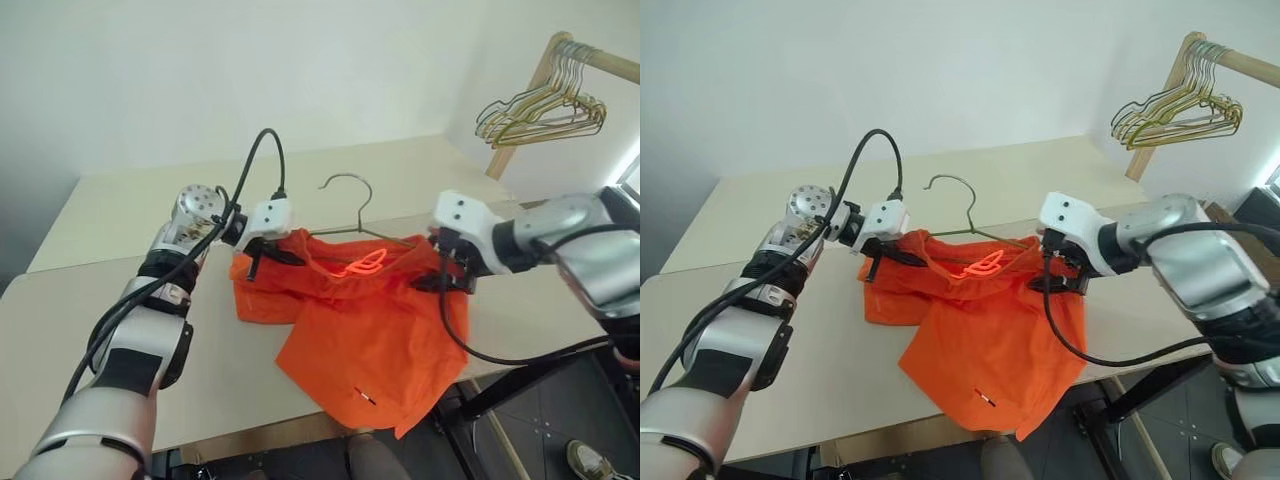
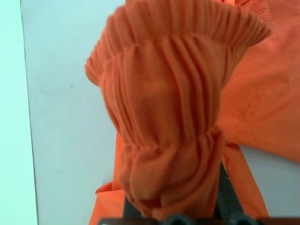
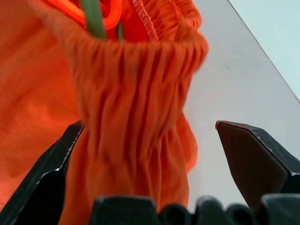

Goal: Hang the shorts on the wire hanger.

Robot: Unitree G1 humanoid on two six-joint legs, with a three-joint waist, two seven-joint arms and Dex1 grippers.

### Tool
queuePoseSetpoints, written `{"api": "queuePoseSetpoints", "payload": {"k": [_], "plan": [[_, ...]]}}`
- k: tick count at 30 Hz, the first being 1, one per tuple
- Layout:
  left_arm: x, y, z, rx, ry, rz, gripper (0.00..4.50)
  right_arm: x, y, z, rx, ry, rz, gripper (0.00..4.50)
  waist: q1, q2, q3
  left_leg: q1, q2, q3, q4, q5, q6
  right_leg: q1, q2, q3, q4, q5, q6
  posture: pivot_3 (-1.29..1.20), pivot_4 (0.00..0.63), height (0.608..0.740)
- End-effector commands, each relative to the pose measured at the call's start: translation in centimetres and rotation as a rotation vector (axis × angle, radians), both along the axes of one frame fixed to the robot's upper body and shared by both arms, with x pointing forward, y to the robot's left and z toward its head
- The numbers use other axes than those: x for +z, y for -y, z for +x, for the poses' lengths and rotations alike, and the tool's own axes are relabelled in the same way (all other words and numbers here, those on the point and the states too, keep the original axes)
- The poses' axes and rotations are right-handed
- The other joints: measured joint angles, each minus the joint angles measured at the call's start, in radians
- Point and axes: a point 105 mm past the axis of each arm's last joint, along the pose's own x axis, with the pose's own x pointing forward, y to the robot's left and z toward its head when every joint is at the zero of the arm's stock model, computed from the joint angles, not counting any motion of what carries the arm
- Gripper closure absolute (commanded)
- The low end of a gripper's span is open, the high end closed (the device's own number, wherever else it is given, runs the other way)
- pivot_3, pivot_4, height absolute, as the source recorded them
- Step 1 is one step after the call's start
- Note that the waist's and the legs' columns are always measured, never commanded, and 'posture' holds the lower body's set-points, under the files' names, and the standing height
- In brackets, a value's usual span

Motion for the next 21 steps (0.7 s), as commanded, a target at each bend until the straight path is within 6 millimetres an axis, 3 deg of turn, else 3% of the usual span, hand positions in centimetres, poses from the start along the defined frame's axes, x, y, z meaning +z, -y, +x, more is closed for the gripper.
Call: {"api": "queuePoseSetpoints", "payload": {"k": [1, 10, 12, 21], "plan": [[2.0, 0.5, 0.1, -0.021, 0.060, -0.040, 4.50, 0.3, -0.4, 0.4, 0.040, 0.036, -0.043, 1.27, 0.001, 0.000, 0.000, 0.000, 0.000, 0.000, 0.000, 0.000, 0.000, 0.000, 0.000, 0.000, 0.000, 0.000, 0.000, -0.24, 0.000, 0.740], [2.0, 0.3, 0.0, -0.031, 0.071, -0.046, 4.50, 0.4, -0.4, 0.6, 0.049, 0.029, -0.042, 4.41, -0.001, 0.000, 0.000, 0.000, 0.000, 0.000, 0.000, 0.000, 0.000, 0.000, 0.000, 0.000, 0.000, 0.000, 0.000, -0.24, 0.000, 0.740], [2.1, 0.4, 0.0, -0.038, 0.079, -0.053, 4.50, 0.5, -0.4, 0.4, 0.054, 0.022, -0.036, 4.46, -0.002, 0.000, 0.000, 0.000, 0.000, 0.000, 0.000, 0.000, 0.000, 0.000, 0.000, 0.000, 0.000, 0.000, 0.000, -0.24, 0.000, 0.740], [3.5, 0.7, -0.8, -0.093, 0.031, -0.153, 1.81, 0.9, -0.3, -1.6, 0.069, -0.057, 0.069, 4.50, 0.000, 0.000, 0.000, 0.000, 0.000, -0.001, 0.000, 0.000, 0.000, 0.000, 0.000, 0.000, 0.000, 0.000, 0.000, -0.25, 0.000, 0.740]]}}
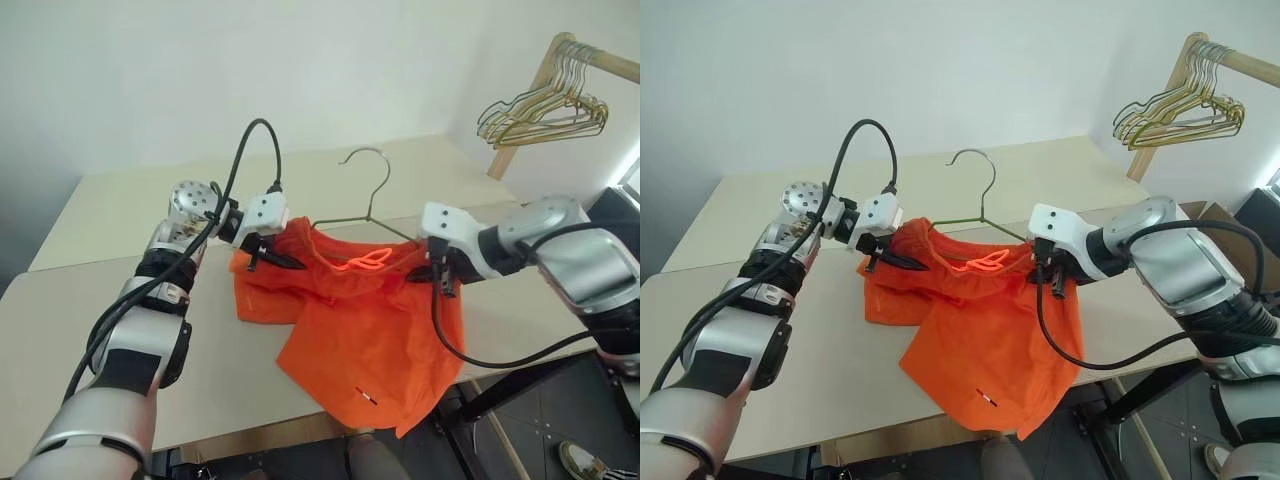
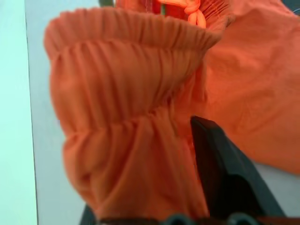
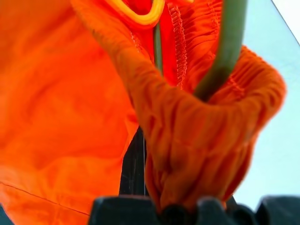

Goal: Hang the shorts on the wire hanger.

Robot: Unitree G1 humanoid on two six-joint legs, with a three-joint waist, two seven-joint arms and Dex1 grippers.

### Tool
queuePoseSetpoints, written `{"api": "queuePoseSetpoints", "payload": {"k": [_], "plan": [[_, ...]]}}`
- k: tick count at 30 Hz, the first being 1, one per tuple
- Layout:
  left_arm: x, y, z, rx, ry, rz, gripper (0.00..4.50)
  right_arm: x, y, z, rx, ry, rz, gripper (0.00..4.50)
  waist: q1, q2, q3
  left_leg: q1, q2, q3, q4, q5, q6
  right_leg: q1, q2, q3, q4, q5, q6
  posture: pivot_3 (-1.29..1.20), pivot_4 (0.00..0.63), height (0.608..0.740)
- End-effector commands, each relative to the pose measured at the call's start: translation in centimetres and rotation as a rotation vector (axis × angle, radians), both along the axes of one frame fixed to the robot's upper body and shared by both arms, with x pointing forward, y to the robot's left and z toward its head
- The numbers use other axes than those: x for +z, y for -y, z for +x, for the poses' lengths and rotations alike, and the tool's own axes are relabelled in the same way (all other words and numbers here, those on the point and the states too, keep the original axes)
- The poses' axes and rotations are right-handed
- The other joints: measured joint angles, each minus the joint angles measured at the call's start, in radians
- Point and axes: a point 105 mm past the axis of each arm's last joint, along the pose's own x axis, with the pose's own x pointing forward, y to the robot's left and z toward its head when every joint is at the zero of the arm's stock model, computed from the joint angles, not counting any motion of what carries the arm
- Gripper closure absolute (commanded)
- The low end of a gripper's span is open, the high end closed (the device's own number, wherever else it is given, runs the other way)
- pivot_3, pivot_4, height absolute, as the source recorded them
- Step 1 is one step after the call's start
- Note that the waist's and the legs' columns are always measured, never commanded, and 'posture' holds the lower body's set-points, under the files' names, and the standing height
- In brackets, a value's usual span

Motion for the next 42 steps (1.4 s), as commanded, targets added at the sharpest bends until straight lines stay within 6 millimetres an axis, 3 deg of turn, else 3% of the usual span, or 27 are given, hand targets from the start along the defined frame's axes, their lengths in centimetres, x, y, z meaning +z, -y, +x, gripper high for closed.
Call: {"api": "queuePoseSetpoints", "payload": {"k": [1, 5, 6, 9, 14, 17, 21, 28, 32, 36, 42], "plan": [[2.2, 0.5, 0.0, -0.018, 0.042, -0.069, 1.47, 1.7, 0.1, -0.9, -0.009, 0.024, 0.062, 4.50, 0.000, 0.000, 0.000, 0.000, 0.000, 0.000, 0.000, 0.000, 0.000, 0.000, 0.000, 0.000, 0.000, 0.000, 0.000, -0.25, 0.000, 0.740], [3.6, -0.2, 0.6, 0.039, 0.045, -0.143, 0.16, 1.3, 1.0, -2.4, -0.078, -0.046, 0.144, 4.50, 0.000, 0.000, 0.000, 0.000, 0.000, 0.000, 0.000, 0.000, 0.000, 0.000, 0.000, 0.000, 0.000, 0.000, 0.000, -0.24, 0.000, 0.740], [4.1, -0.6, 0.8, 0.064, 0.049, -0.166, 0.04, 1.0, 1.2, -2.9, -0.100, -0.066, 0.162, 4.50, 0.000, 0.000, 0.000, 0.000, 0.000, 0.000, 0.000, 0.000, 0.000, 0.000, 0.000, 0.000, 0.001, 0.000, 0.000, -0.24, 0.000, 0.740], [5.4, -1.7, 1.5, 0.148, 0.059, -0.237, 0.04, -0.1, 1.8, -4.6, -0.159, -0.120, 0.204, 4.50, 0.002, 0.000, 0.000, 0.000, 0.000, -0.001, 0.000, 0.000, 0.000, 0.000, 0.000, 0.000, 0.001, 0.000, 0.000, -0.24, 0.000, 0.740], [8.8, -2.9, 2.7, 0.312, 0.043, -0.504, 0.04, -1.2, 3.2, -6.4, -0.337, -0.154, 0.302, 4.50, 0.005, 0.000, 0.000, 0.000, 0.000, -0.001, 0.000, 0.000, 0.000, 0.001, 0.000, 0.000, 0.001, 0.000, 0.000, -0.25, 0.007, 0.740], [10.6, -2.1, 1.3, 0.274, -0.007, -0.650, 0.04, -1.4, 5.1, -6.8, -0.513, -0.131, 0.359, 4.50, 0.013, 0.000, 0.000, 0.000, 0.000, -0.001, 0.000, 0.000, 0.000, 0.001, -0.001, 0.000, 0.001, 0.000, 0.000, -0.26, 0.019, 0.740], [11.7, 0.6, -1.3, 0.237, -0.086, -0.805, 0.04, -1.4, 7.2, -6.6, -0.731, -0.058, 0.433, 4.50, 0.029, 0.000, -0.001, 0.000, 0.000, -0.001, 0.001, 0.000, 0.000, 0.001, -0.002, 0.000, 0.002, 0.000, 0.000, -0.28, 0.024, 0.740], [11.0, 5.0, -6.5, 0.189, -0.246, -0.937, 0.04, -1.5, 12.6, -6.4, -1.157, 0.144, 0.552, 4.50, 0.031, 0.003, -0.002, 0.000, -0.003, 0.000, 0.000, 0.000, 0.000, 0.003, -0.004, 0.002, 0.001, 0.000, 0.000, -0.32, 0.024, 0.740], [10.3, 6.0, -8.4, 0.138, -0.273, -0.902, 0.04, -1.3, 16.1, -6.9, -1.390, 0.248, 0.548, 4.50, 0.022, 0.013, -0.009, 0.000, -0.004, 0.001, 0.000, 0.000, 0.000, 0.003, -0.005, 0.003, 0.000, 0.000, 0.000, -0.34, 0.019, 0.740], [10.1, 5.8, -8.4, 0.126, -0.275, -0.880, 0.04, 0.0, 20.4, -7.6, -1.621, 0.352, 0.494, 4.50, 0.001, 0.021, -0.014, 0.012, -0.005, 0.009, -0.002, 0.000, 0.000, 0.018, -0.003, 0.003, -0.008, -0.001, -0.001, -0.36, 0.016, 0.740], [10.0, 5.8, -8.1, 0.107, -0.255, -0.860, 0.04, 2.8, 22.5, -7.3, -1.628, 0.361, 0.527, 4.50, -0.029, 0.023, -0.015, 0.025, -0.004, 0.016, -0.012, -0.001, 0.001, 0.037, -0.004, 0.004, -0.018, -0.008, 0.005, -0.37, 0.011, 0.740]]}}
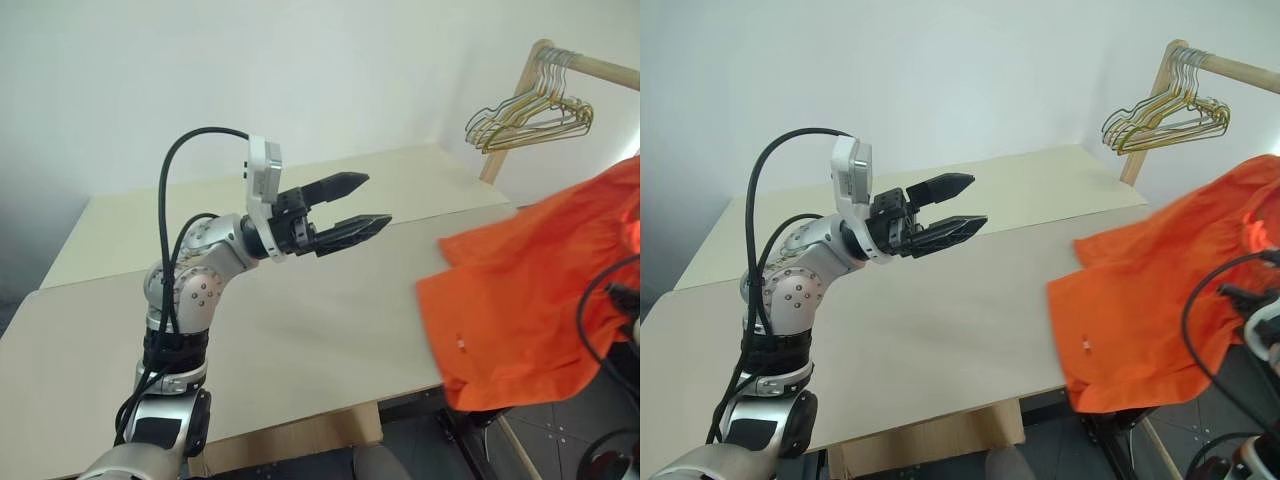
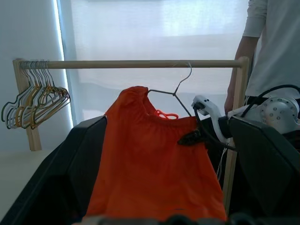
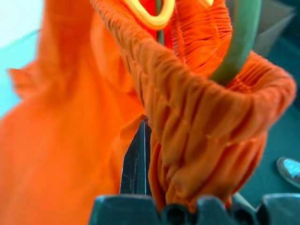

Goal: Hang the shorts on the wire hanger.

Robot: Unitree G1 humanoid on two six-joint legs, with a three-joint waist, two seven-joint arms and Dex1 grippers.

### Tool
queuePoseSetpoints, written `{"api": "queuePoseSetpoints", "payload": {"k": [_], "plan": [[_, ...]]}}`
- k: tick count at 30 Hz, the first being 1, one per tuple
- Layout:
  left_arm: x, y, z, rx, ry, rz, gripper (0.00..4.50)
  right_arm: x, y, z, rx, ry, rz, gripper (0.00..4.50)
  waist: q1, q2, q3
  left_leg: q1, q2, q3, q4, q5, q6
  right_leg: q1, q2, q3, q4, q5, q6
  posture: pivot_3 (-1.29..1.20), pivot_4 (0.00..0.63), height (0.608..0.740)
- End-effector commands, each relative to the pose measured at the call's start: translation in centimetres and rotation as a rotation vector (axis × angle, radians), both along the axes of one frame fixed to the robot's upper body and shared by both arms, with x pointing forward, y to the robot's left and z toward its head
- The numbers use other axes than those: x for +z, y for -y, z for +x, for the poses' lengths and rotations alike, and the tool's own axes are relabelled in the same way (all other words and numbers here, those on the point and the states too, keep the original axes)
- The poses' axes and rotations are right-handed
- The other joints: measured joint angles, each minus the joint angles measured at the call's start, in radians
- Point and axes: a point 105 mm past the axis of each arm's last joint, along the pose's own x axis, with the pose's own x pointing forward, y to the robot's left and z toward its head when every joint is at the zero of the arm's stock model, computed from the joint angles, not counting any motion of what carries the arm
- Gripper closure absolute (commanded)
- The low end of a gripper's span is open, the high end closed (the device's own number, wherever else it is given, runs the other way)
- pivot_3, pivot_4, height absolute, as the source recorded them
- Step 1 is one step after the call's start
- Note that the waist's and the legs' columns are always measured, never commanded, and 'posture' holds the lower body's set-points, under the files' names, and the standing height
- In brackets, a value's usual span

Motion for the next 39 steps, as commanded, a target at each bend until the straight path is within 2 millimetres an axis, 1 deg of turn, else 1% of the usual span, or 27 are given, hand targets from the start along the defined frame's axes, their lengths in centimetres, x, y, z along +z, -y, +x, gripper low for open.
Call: {"api": "queuePoseSetpoints", "payload": {"k": [1, 6, 8, 11, 15, 18, 20, 24, 27, 29, 31, 34, 37, 38, 39], "plan": [[0.9, 0.0, -0.1, -0.007, 0.061, 0.000, 0.04, 2.1, 0.7, 0.3, 0.026, 0.043, 0.023, 4.50, -0.007, 0.000, 0.000, 0.000, 0.000, 0.000, -0.001, 0.000, 0.000, 0.000, 0.000, 0.000, 0.000, 0.000, 0.000, -0.37, 0.011, 0.740], [0.9, -0.4, 0.0, 0.000, 0.072, 0.013, 0.04, 4.1, 4.4, 0.0, -0.106, 0.076, 0.136, 4.50, -0.027, 0.000, 0.000, 0.001, 0.000, 0.003, -0.001, 0.000, 0.000, 0.001, 0.000, 0.003, -0.001, 0.001, -0.001, -0.35, 0.013, 0.740], [0.8, -0.5, 0.0, 0.005, 0.074, 0.020, 0.04, 4.8, 5.8, -0.1, -0.167, 0.084, 0.188, 4.50, -0.029, 0.000, 0.000, 0.001, 0.001, 0.003, -0.001, 0.000, 0.000, 0.002, 0.000, 0.003, -0.002, 0.001, -0.001, -0.34, 0.013, 0.740], [0.8, -0.6, 0.0, 0.013, 0.079, 0.025, 0.04, 5.3, 7.3, -0.5, -0.249, 0.070, 0.238, 4.50, -0.028, 0.000, 0.000, 0.002, 0.001, 0.004, -0.003, 0.000, 0.000, 0.002, 0.000, 0.004, -0.004, 0.000, 0.000, -0.34, 0.011, 0.740], [0.9, -0.7, 0.0, 0.019, 0.085, 0.028, 0.04, 5.6, 8.6, -0.5, -0.303, 0.078, 0.308, 4.50, -0.027, 0.000, 0.000, 0.004, 0.001, 0.005, -0.004, 0.000, 0.000, 0.004, 0.000, 0.005, -0.005, 0.000, 0.001, -0.33, 0.004, 0.740], [0.9, -0.7, 0.0, 0.023, 0.092, 0.033, 0.04, 5.4, 9.7, -0.5, -0.365, 0.081, 0.364, 4.50, -0.028, -0.001, 0.001, 0.008, 0.001, 0.007, -0.006, 0.000, 0.000, 0.006, 0.000, 0.008, -0.007, 0.000, 0.002, -0.33, 0.000, 0.740], [0.9, -0.8, 0.0, 0.022, 0.095, 0.033, 0.04, 5.1, 10.0, -0.4, -0.392, 0.075, 0.392, 4.50, -0.029, -0.001, 0.001, 0.012, 0.001, 0.008, -0.007, 0.000, 0.000, 0.010, 0.000, 0.008, -0.009, -0.001, 0.002, -0.33, 0.000, 0.740], [0.9, -0.8, -0.1, 0.021, 0.097, 0.031, 0.04, 4.0, 10.6, -0.5, -0.460, 0.050, 0.406, 4.50, -0.029, -0.002, 0.001, 0.012, 0.001, 0.009, -0.007, -0.001, 0.000, 0.012, 0.000, 0.008, -0.012, -0.001, 0.003, -0.32, 0.000, 0.740], [0.8, -0.7, -0.1, 0.026, 0.099, 0.029, 0.04, 3.5, 10.5, -0.3, -0.456, 0.034, 0.401, 4.50, -0.027, -0.002, 0.001, 0.012, 0.001, 0.009, -0.007, -0.001, 0.000, 0.013, 0.000, 0.008, -0.013, -0.001, 0.004, -0.32, 0.000, 0.740], [0.8, -0.7, -0.1, 0.027, 0.101, 0.031, 0.00, 3.6, 10.4, -0.2, -0.464, 0.032, 0.360, 3.86, -0.028, -0.002, 0.002, 0.012, 0.001, 0.009, -0.007, -0.001, 0.000, 0.013, 0.000, 0.008, -0.014, -0.001, 0.004, -0.32, 0.000, 0.740], [0.8, -0.8, -0.1, 0.029, 0.101, 0.037, 0.00, 4.1, 10.6, -0.3, -0.496, 0.029, 0.274, 3.27, -0.028, -0.003, 0.002, 0.012, 0.001, 0.009, -0.007, -0.001, 0.000, 0.013, 0.000, 0.008, -0.014, 0.000, 0.004, -0.32, 0.000, 0.740], [0.8, -0.9, 0.0, 0.035, 0.102, 0.045, 0.00, 6.0, 10.9, -0.6, -0.547, 0.075, 0.126, 2.22, -0.027, -0.002, 0.001, 0.012, 0.001, 0.009, -0.007, -0.001, 0.000, 0.013, 0.000, 0.008, -0.014, 0.000, 0.005, -0.31, 0.000, 0.740], [0.8, -1.0, 0.1, 0.043, 0.103, 0.051, 0.00, 7.8, 10.6, -0.7, -0.586, 0.142, 0.002, 1.05, -0.026, -0.002, 0.001, 0.012, 0.001, 0.009, -0.007, -0.001, 0.000, 0.013, -0.001, 0.009, -0.014, 0.000, 0.005, -0.30, 0.000, 0.740], [0.8, -1.1, 0.1, 0.045, 0.104, 0.054, 0.00, 8.5, 10.5, -0.7, -0.601, 0.163, -0.051, 0.88, -0.025, -0.002, 0.001, 0.012, 0.001, 0.009, -0.007, -0.001, 0.000, 0.013, -0.001, 0.009, -0.014, 0.000, 0.005, -0.30, 0.000, 0.740], [0.8, -1.1, 0.1, 0.046, 0.105, 0.055, 0.00, 8.9, 10.4, -0.7, -0.612, 0.176, -0.095, 0.58, -0.026, -0.002, 0.002, 0.012, 0.001, 0.009, -0.007, -0.001, 0.000, 0.013, 0.000, 0.009, -0.014, 0.000, 0.005, -0.30, 0.000, 0.740]]}}
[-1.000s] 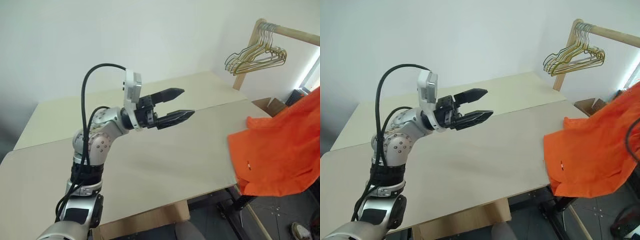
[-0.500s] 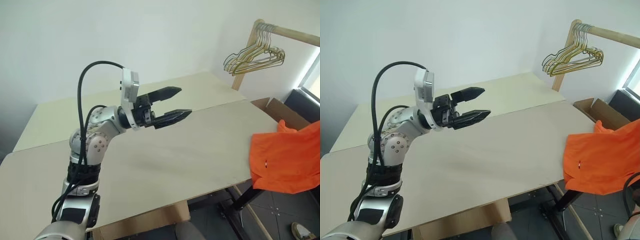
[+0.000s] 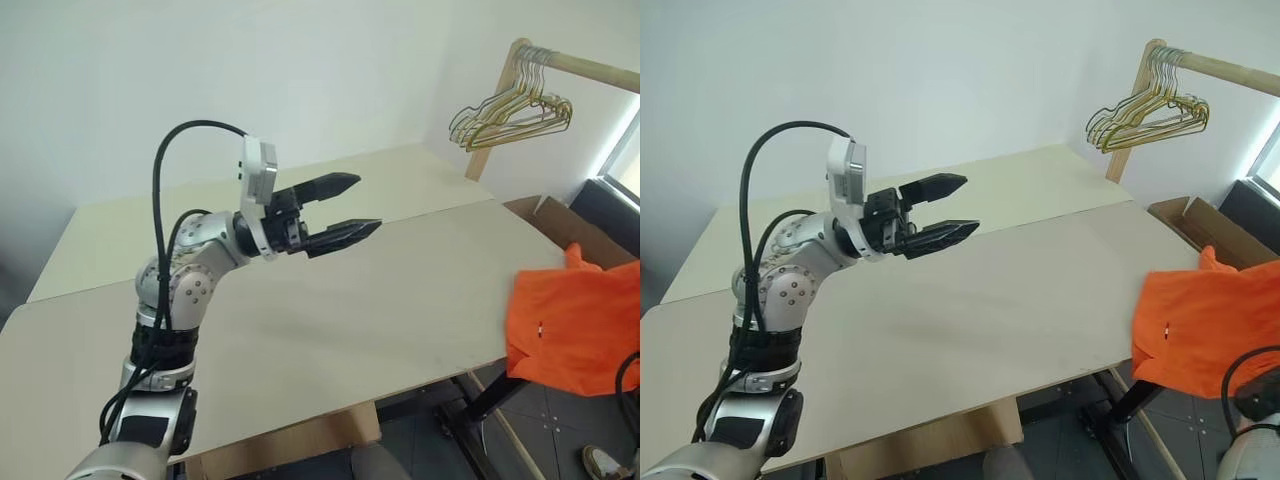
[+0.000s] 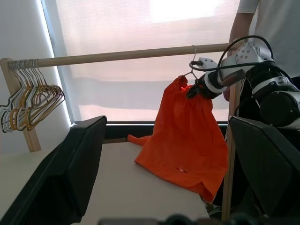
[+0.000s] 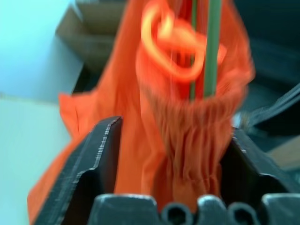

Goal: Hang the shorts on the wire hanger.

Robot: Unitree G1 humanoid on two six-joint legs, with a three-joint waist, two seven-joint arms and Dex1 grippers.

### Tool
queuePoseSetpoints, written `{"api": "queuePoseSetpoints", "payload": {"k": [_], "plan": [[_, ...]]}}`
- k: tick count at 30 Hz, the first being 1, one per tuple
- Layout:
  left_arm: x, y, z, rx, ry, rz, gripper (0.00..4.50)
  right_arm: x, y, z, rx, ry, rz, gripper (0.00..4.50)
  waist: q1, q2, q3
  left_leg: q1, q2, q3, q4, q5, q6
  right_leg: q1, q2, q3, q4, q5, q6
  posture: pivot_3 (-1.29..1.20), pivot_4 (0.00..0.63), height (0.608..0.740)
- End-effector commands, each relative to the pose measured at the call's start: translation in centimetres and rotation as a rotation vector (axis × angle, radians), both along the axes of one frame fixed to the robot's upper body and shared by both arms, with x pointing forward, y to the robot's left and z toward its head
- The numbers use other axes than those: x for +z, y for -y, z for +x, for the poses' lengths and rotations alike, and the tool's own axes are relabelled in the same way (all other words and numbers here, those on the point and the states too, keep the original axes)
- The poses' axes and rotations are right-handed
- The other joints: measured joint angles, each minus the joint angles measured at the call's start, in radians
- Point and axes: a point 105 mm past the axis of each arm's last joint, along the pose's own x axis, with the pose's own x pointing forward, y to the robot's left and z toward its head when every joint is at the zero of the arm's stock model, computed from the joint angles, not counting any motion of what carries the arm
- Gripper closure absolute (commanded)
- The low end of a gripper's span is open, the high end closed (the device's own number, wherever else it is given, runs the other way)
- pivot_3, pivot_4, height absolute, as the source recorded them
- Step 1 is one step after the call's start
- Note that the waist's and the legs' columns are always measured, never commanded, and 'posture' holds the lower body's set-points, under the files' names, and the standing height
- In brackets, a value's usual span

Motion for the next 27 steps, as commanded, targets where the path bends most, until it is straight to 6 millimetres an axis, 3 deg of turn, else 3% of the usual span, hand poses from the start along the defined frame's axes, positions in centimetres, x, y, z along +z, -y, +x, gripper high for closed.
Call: {"api": "queuePoseSetpoints", "payload": {"k": [1, 3, 5, 7, 9, 12, 15, 19, 23, 27], "plan": [[1.0, -0.2, -0.4, 0.010, 0.056, 0.000, 0.00, 3.5, -0.2, -0.4, -0.069, 0.052, -0.218, 0.28, 0.000, -0.001, 0.000, 0.000, 0.000, 0.000, 0.000, 0.000, 0.000, 0.000, 0.000, 0.000, 0.000, 0.000, 0.000, -0.30, 0.000, 0.740], [1.0, -0.3, -0.3, 0.014, 0.057, 0.003, 0.00, 4.7, -0.3, -0.7, -0.122, 0.029, -0.354, 0.03, 0.001, -0.001, 0.000, 0.000, 0.000, 0.000, 0.000, 0.000, 0.000, 0.000, 0.000, 0.000, 0.000, 0.000, 0.000, -0.29, 0.000, 0.740], [1.0, -0.4, -0.3, 0.018, 0.058, 0.007, 0.00, 7.8, -1.4, -1.7, -0.264, -0.031, -0.710, 0.03, 0.007, -0.001, 0.001, 0.000, 0.000, 0.000, 0.000, 0.000, 0.000, 0.000, 0.000, 0.000, 0.000, 0.000, 0.000, -0.29, 0.000, 0.740], [1.0, -0.5, -0.2, 0.027, 0.059, 0.011, 0.00, 10.3, -4.7, -1.2, -0.309, -0.027, -1.064, 0.03, 0.012, -0.001, 0.000, 0.000, 0.000, 0.000, 0.000, 0.000, 0.000, -0.001, 0.000, 0.001, 0.001, 0.000, 0.001, -0.28, 0.000, 0.740], [1.0, -0.5, -0.2, 0.037, 0.059, 0.012, 0.00, 10.7, -6.5, -0.5, -0.278, 0.014, -1.167, 0.03, 0.010, -0.001, 0.000, 0.001, 0.000, 0.001, 0.000, 0.000, 0.000, -0.002, 0.000, 0.003, 0.001, 0.000, 0.001, -0.28, 0.000, 0.740], [0.6, -0.9, 0.3, 0.090, 0.041, 0.024, 0.00, 10.7, -12.7, 2.6, -0.040, 0.210, -1.346, 0.03, 0.010, -0.003, 0.001, 0.002, 0.000, 0.002, 0.000, 0.000, 0.000, 0.000, 0.000, 0.004, 0.001, 0.000, 0.003, -0.25, 0.000, 0.740], [0.3, -1.3, 0.8, 0.136, 0.040, 0.039, 0.00, 10.2, -16.8, 4.7, 0.218, 0.348, -1.343, 0.03, 0.012, -0.006, 0.002, 0.004, 0.001, 0.002, 0.000, 0.000, 0.000, 0.000, 0.002, 0.005, 0.001, 0.001, 0.003, -0.21, 0.000, 0.740], [-0.3, -2.9, 1.6, 0.288, 0.105, 0.061, 0.00, 7.8, -23.6, 7.3, 0.783, 0.498, -1.165, 0.03, 0.044, -0.006, 0.002, 0.003, 0.001, 0.000, 0.000, 0.000, 0.000, 0.000, 0.002, 0.004, 0.001, 0.001, 0.002, -0.14, 0.002, 0.740], [-1.5, -4.6, 1.4, 0.372, 0.138, 0.109, 0.00, 5.2, -28.7, 7.1, 1.248, 0.546, -0.965, 0.03, 0.102, -0.013, 0.007, 0.005, 0.004, -0.004, 0.000, 0.000, 0.000, -0.002, 0.004, 0.004, 0.001, 0.005, -0.005, -0.10, 0.001, 0.740], [-3.5, -5.9, 1.3, 0.398, 0.131, 0.234, 0.00, 1.7, -31.4, 6.2, 1.603, 0.480, -0.772, 0.03, 0.180, -0.018, 0.008, -0.004, 0.004, -0.005, 0.001, 0.000, 0.000, -0.016, 0.004, 0.004, 0.003, 0.007, -0.009, -0.08, 0.005, 0.740]]}}
